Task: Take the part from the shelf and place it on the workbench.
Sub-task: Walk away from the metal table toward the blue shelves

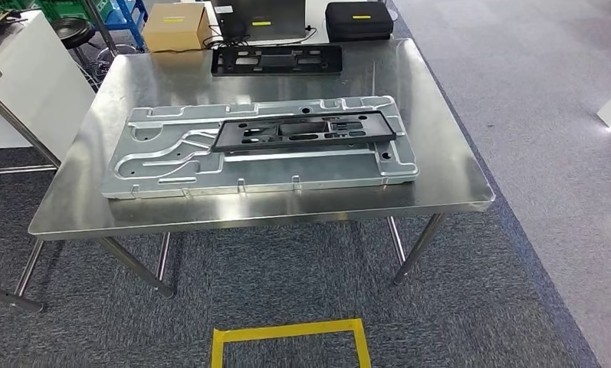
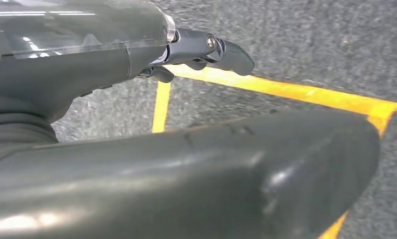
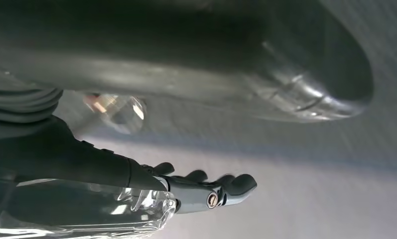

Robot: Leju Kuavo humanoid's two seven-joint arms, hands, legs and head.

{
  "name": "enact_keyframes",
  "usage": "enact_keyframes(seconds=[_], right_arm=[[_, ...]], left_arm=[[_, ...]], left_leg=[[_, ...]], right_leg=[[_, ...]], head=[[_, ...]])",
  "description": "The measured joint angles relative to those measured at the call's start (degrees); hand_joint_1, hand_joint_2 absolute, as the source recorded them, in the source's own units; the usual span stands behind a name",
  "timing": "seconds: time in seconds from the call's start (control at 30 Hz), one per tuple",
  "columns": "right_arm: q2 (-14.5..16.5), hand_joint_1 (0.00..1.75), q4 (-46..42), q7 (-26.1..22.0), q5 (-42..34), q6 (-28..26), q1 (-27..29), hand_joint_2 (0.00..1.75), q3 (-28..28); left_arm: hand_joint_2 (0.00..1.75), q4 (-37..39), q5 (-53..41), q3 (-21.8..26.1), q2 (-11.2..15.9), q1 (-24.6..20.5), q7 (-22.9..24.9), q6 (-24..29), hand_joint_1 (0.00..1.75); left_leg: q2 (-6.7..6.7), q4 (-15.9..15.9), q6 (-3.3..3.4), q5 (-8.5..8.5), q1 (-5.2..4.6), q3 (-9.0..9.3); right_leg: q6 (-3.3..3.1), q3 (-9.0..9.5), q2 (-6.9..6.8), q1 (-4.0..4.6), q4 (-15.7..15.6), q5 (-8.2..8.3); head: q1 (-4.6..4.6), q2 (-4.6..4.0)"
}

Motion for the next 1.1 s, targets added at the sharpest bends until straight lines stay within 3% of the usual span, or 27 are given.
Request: enact_keyframes(seconds=[0.03, 0.07, 0.1, 0.13, 0.2, 0.27, 0.3, 0.37, 0.4, 0.43, 0.47, 0.53, 0.57, 0.6, 0.63, 0.7, 0.77, 0.8, 0.87, 0.9, 0.97, 1.03, 1.07, 1.1], right_arm=[[0.40, 0.00, 1.47, 1.96, 0.55, 1.45, -0.06, 0.00, -0.02], [0.82, 0.00, 2.80, 3.99, 0.87, 3.03, -0.12, 0.00, -0.07], [1.26, 0.00, 3.92, 6.04, 1.02, 4.57, -0.19, 0.00, -0.18], [1.75, 0.00, 4.92, 7.97, 0.99, 6.02, -0.27, 0.00, -0.38], [2.79, 0.00, 6.55, 11.21, 0.51, 8.53, -0.53, 0.00, -0.98], [3.85, 0.00, 7.87, 14.28, -0.39, 11.20, -0.81, 0.00, -1.89], [4.34, 0.00, 8.46, 16.06, -0.78, 12.73, -0.95, 0.00, -2.41], [5.22, 0.00, 9.45, 19.25, -1.13, 15.54, -1.13, 0.00, -3.40], [5.61, 0.00, 9.91, 20.61, -1.00, 16.81, -1.19, 0.00, -3.77], [5.97, 0.00, 10.32, 21.58, -0.65, 17.82, -1.20, 0.00, -3.99], [6.20, 0.00, 10.65, 22.25, -0.17, 18.67, -1.24, 0.00, -4.10], [6.57, 0.00, 11.20, 23.08, 0.97, 20.04, -1.39, 0.00, -4.10], [6.68, 0.00, 11.41, 23.28, 1.44, 20.56, -1.49, 0.00, -4.04], [6.80, 0.00, 11.60, 23.40, 1.88, 21.05, -1.57, 0.00, -3.95], [6.91, 0.00, 11.77, 23.46, 2.32, 21.47, -1.63, 0.00, -3.82], [7.03, 0.00, 12.01, 23.47, 3.00, 22.26, -1.86, 0.00, -3.50], [7.05, 0.00, 12.13, 23.32, 3.45, 22.84, -2.27, 0.00, -3.11], [7.05, 0.00, 12.19, 23.17, 3.61, 23.03, -2.44, 0.00, -2.91], [7.05, 0.00, 12.33, 22.82, 3.81, 23.31, -2.57, 0.00, -2.63], [7.05, 0.00, 12.38, 22.59, 3.88, 23.46, -2.62, 0.00, -2.51], [7.04, 0.00, 12.42, 22.07, 3.96, 23.65, -2.75, 0.00, -2.30], [6.98, 0.00, 12.42, 21.44, 3.86, 23.75, -2.84, 0.00, -2.17], [6.92, 0.00, 12.42, 21.20, 3.69, 23.83, -2.87, 0.00, -2.15], [6.85, 0.00, 12.42, 21.03, 3.36, 23.96, -2.90, 0.00, -2.16]], left_arm=[[0.00, 0.00, -0.18, 0.00, -0.02, 0.02, 0.01, 0.04, 0.00], [0.00, 0.00, -0.39, 0.00, -0.01, 0.05, 0.01, 0.06, 0.00], [0.00, 0.00, -0.60, 0.00, 0.00, 0.09, 0.04, 0.06, 0.00], [0.00, 0.00, -0.80, 0.00, 0.01, 0.14, 0.09, 0.06, 0.00], [0.00, -0.01, -1.28, -0.01, 0.11, 0.10, 0.25, 0.06, 0.00], [0.00, -0.01, -1.77, -0.02, 0.27, -0.03, 0.43, 0.02, 0.00], [0.00, -0.01, -1.91, -0.03, 0.39, -0.03, 0.55, -0.01, 0.00], [0.00, 0.00, -2.03, -0.04, 0.56, 0.06, 0.75, -0.04, 0.00], [0.00, 0.00, -1.95, -0.03, 0.63, 0.06, 0.85, -0.02, 0.00], [0.00, 0.00, -1.81, -0.03, 0.67, 0.06, 0.92, 0.02, 0.00], [0.00, 0.00, -1.63, -0.02, 0.69, 0.06, 0.98, 0.10, 0.00], [0.00, 0.00, -1.16, 0.04, 0.73, 0.12, 1.10, 0.45, 0.00], [0.00, 0.00, -0.99, 0.12, 0.73, 0.14, 1.16, 0.69, 0.00], [0.00, 0.00, -0.82, 0.22, 0.71, 0.15, 1.28, 0.97, 0.00], [0.00, 0.00, -0.69, 0.32, 0.67, 0.15, 1.44, 1.27, 0.00], [0.00, 0.00, -0.50, 0.50, 0.51, 0.11, 1.82, 1.78, 0.00], [0.00, 0.00, -0.41, 0.74, 0.32, 0.05, 2.10, 2.01, 0.00], [0.00, 0.00, -0.41, 0.90, 0.26, -0.01, 2.18, 2.04, 0.00], [0.00, 0.01, -0.41, 1.16, 0.23, -0.07, 2.23, 2.04, 0.00], [0.00, 0.02, -0.40, 1.26, 0.20, -0.07, 2.24, 2.01, 0.00], [0.00, 0.06, -0.35, 1.34, 0.05, -0.01, 2.09, 1.84, 0.00], [0.00, 0.09, -0.60, 1.37, -0.15, -0.07, 1.43, 1.32, 0.00], [0.00, 0.09, -0.95, 1.34, -0.23, -0.13, 1.00, 0.93, 0.00], [0.00, 0.09, -1.55, 1.27, -0.29, -0.17, 0.59, 0.41, 0.00]], left_leg=[[0.00, 3.70, -0.12, -2.17, 0.02, -0.72], [0.00, 6.18, -0.16, -2.93, 0.02, -0.78], [-0.01, 6.75, -0.10, -2.31, 0.01, 0.14], [-0.01, 5.18, 0.08, -0.78, -0.01, 2.15], [-0.04, -3.06, 0.80, 1.39, -0.20, 8.70], [-0.02, -10.45, 1.46, 0.99, -0.55, 13.69], [-0.01, -12.05, 1.74, 0.59, -0.70, 14.54], [0.14, -12.58, 2.37, 1.53, -0.74, 14.02], [0.25, -12.68, 2.81, 2.24, -0.65, 13.49], [0.36, -12.84, 3.18, 3.06, -0.54, 12.81], [0.47, -12.88, 3.44, 3.88, -0.45, 11.98], [0.52, -12.72, 3.59, 5.32, -0.49, 9.99], [0.55, -12.52, 3.53, 6.00, -0.52, 8.97], [0.58, -12.20, 3.43, 6.62, -0.53, 7.87], [0.60, -11.76, 3.30, 7.18, -0.54, 6.75], [0.58, -10.76, 2.97, 8.06, -0.56, 4.77], [0.58, -9.95, 2.44, 8.80, -0.66, 3.64], [0.60, -9.76, 2.11, 9.21, -0.65, 3.38], [0.61, -9.75, 1.41, 9.99, -0.56, 3.01], [0.49, -9.39, 1.05, 9.52, -0.46, 2.60], [0.22, -6.04, 0.43, 5.42, -0.29, 0.99], [0.13, 1.29, -0.04, -0.58, -0.10, -1.18], [0.13, 4.85, -0.24, -2.20, -0.04, -1.84], [0.13, 7.22, -0.38, -2.36, 0.05, -1.80]], right_leg=[[-0.07, -0.91, -0.03, 0.11, 0.06, 0.67], [-0.08, -1.81, -0.05, 0.23, 0.15, 1.31], [-0.06, -2.70, -0.06, 0.34, 0.27, 1.93], [-0.01, -3.57, -0.06, 0.44, 0.43, 2.52], [0.22, -4.98, -0.03, 0.61, 0.90, 3.56], [0.69, -5.50, -0.04, 0.68, 1.18, 4.51], [1.01, -5.52, -0.08, 0.65, 1.13, 5.01], [1.74, -5.56, -0.05, 0.52, 0.90, 5.77], [2.06, -5.87, 0.02, 0.44, 1.36, 4.97], [2.33, -6.40, 0.11, 0.38, 2.76, 2.93], [2.55, -7.15, 0.17, 0.25, 5.37, -0.18], [2.99, -8.66, 0.18, 0.10, 12.65, -6.07], [3.16, -8.90, 0.18, 0.03, 15.69, -7.14], [3.25, -8.36, 0.17, -0.03, 17.18, -6.68], [3.23, -6.79, 0.17, -0.06, 16.64, -5.18], [2.88, -0.92, 0.17, -0.02, 10.00, -2.88], [2.32, 4.56, 0.19, 0.28, 2.00, -3.81], [2.01, 5.80, 0.19, 0.49, -0.19, -4.55], [1.31, 5.53, 0.11, 0.64, -0.90, -4.14], [0.87, 5.03, -0.03, 0.58, -0.97, -3.55], [0.08, 3.61, -0.27, 0.39, -1.17, -2.09], [-0.22, 1.71, -0.35, 0.44, -1.11, -0.64], [-0.18, 0.70, -0.38, 0.47, -1.01, 0.07], [-0.09, -0.40, -0.40, 0.47, -0.84, 0.77]], head=[[-0.01, 0.00], [-0.01, 0.00], [-0.01, 0.00], [-0.01, 0.00], [-0.01, 0.00], [0.00, 0.00], [-0.01, 0.00], [-0.01, 0.00], [-0.02, 0.00], [-0.01, 0.00], [-0.01, 0.00], [-0.01, 0.00], [-0.01, 0.00], [-0.01, 0.00], [-0.01, 0.00], [-0.01, 0.00], [-0.03, 0.00], [-0.04, 0.00], [-0.04, 0.00], [-0.04, 0.00], [-0.04, 0.00], [-0.05, 0.00], [-0.05, 0.00], [-0.05, 0.00]])
